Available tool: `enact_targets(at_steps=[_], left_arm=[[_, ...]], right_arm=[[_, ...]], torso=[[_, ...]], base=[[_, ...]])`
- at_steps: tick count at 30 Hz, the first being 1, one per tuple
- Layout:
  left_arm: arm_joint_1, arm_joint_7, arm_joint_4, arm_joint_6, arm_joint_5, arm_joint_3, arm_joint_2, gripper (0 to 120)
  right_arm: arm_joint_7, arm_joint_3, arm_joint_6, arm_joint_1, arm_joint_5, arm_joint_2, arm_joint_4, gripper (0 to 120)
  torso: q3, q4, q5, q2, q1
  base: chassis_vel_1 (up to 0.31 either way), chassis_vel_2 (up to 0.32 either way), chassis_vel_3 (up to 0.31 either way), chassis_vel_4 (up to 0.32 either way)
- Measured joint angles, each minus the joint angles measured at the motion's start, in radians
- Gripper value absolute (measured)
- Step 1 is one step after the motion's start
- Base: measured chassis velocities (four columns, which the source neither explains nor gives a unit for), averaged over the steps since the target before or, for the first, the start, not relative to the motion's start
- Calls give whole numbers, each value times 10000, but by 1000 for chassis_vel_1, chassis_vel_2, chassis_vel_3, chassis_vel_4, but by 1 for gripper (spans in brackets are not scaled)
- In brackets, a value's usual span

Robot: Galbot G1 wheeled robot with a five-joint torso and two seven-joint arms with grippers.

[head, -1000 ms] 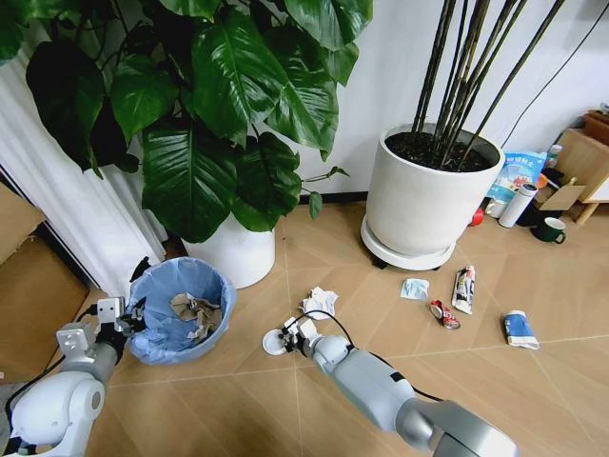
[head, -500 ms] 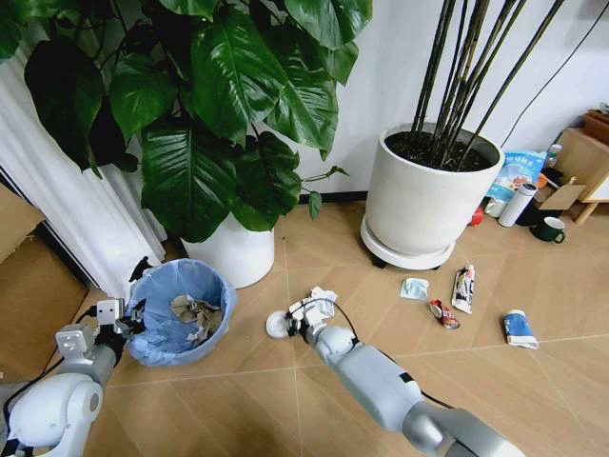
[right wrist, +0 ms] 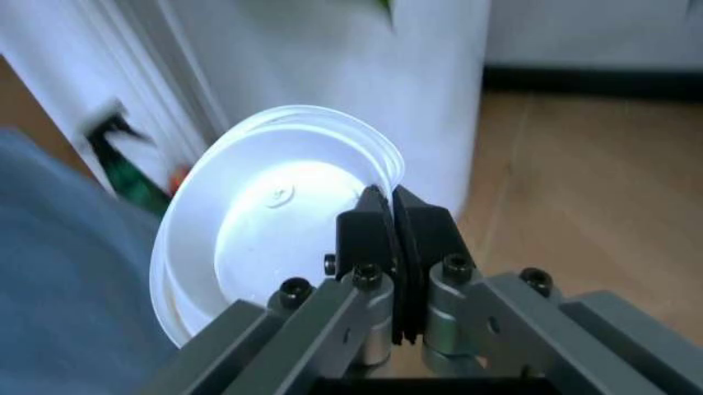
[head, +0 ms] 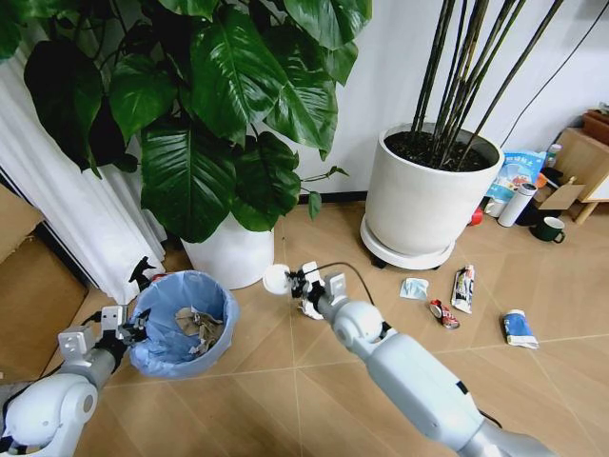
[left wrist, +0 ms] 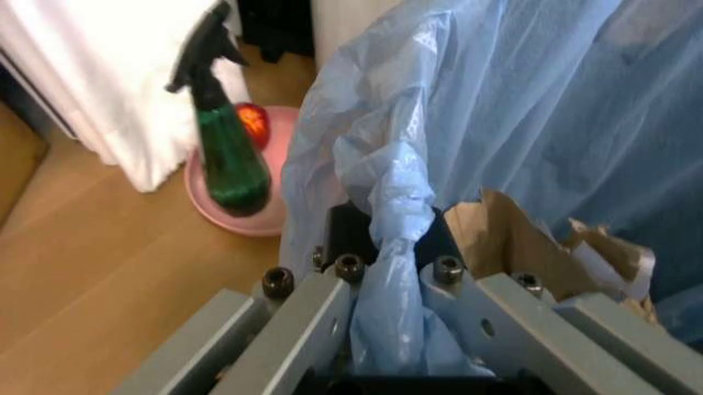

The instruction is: Pick up the trash bin and place the garbage on the floor into it.

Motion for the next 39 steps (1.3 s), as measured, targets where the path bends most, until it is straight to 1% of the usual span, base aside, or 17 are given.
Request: enact_targets(at_steps=[3,4,8,12,13,17,21,27,29,30,31,33,34,35,37,38,39], left_arm=[[-176,-5,90,168,-71,253,151,0],[-176,-5,90,168,-71,253,151,0],[-483,-61,168,337,-228,510,293,0],[-832,-132,337,441,-325,888,392,0],[-832,-132,337,441,-325,888,392,0],[-1125,-174,523,455,-326,1304,329,0],[-1455,-233,683,465,-308,1459,185,0],[-1656,-287,773,474,-310,1398,119,0],[-1659,-292,784,474,-311,1346,120,0],[-1649,-291,784,473,-310,1321,120,0],[-1649,-291,784,473,-310,1321,120,0],[-1608,-288,780,468,-296,1289,119,0],[-1608,-288,780,468,-296,1289,119,0],[-1581,-286,767,465,-288,1273,118,0],[-1557,-282,742,457,-282,1249,118,0],[-1557,-282,742,457,-282,1249,118,0],[-1553,-281,733,453,-280,1240,120,0]], right_arm=[[96,91,-122,59,401,-27,734,0],[96,91,-122,59,401,-27,734,0],[113,-212,-250,396,849,-24,1416,0],[150,-986,-438,897,1429,137,1905,0],[150,-986,-438,897,1429,137,1905,0],[145,-1888,-517,1160,1650,258,1974,0],[118,-2428,-516,1210,1557,353,1818,0],[116,-2674,-531,1129,1265,278,1767,0],[143,-2780,-538,1092,1063,249,1740,4],[209,-2842,-539,1082,984,259,1694,8],[209,-2842,-539,1082,984,259,1694,8],[315,-2893,-537,1087,947,319,1639,18],[315,-2893,-537,1087,947,319,1639,18],[344,-2902,-535,1114,944,348,1627,25],[354,-2924,-530,1154,945,369,1611,33],[354,-2924,-530,1154,945,369,1611,33],[355,-2927,-524,1164,938,372,1605,38]], torso=[[0,0,0,0,0],[0,0,0,0,0],[0,0,1,0,0],[0,2,0,0,0],[0,2,0,0,0],[0,2,-2,0,0],[1,2,-2,0,0],[1,-1,-1,1,0],[1,0,0,0,0],[0,0,-1,0,0],[0,0,-1,0,0],[0,1,0,1,0],[0,1,0,1,0],[1,1,-1,0,0],[0,2,0,0,0],[0,2,0,0,0],[0,1,0,0,0]], base=[[0,0,0,0],[0,0,0,0],[0,0,0,0],[0,0,0,0],[0,0,0,0],[0,0,0,0],[0,0,0,0],[0,0,0,0],[0,0,0,0],[0,0,0,0],[0,0,0,0],[0,0,0,0],[0,0,0,0],[0,0,0,0],[0,0,0,0],[0,0,0,0],[0,0,0,0]])
